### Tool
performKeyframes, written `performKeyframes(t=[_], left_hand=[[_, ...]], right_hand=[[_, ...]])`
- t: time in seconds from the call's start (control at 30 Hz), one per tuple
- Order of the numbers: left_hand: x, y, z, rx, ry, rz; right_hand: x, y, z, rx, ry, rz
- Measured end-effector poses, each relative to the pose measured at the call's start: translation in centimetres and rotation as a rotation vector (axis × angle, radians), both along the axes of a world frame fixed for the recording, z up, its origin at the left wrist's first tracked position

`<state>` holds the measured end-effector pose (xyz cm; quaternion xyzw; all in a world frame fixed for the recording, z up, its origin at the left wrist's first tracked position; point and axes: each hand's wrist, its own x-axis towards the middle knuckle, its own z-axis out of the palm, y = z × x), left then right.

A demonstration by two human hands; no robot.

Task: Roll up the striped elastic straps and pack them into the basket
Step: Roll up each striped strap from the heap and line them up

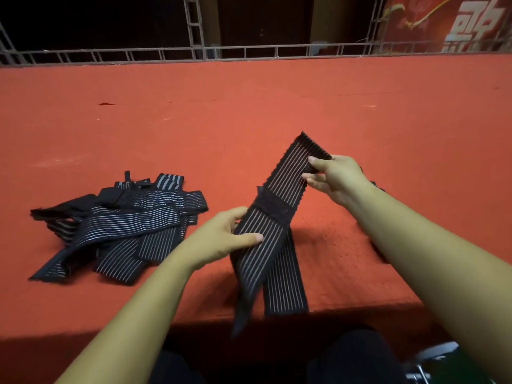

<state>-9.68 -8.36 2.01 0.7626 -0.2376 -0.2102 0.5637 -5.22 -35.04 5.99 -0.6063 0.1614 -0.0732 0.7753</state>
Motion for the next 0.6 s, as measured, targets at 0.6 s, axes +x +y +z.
performKeyframes(t=[0.6], left_hand=[[-2.3, -4.1, -10.0, 0.153, 0.114, 0.010]], right_hand=[[2.2, 1.9, -0.3, -0.486, -0.266, -0.089]])
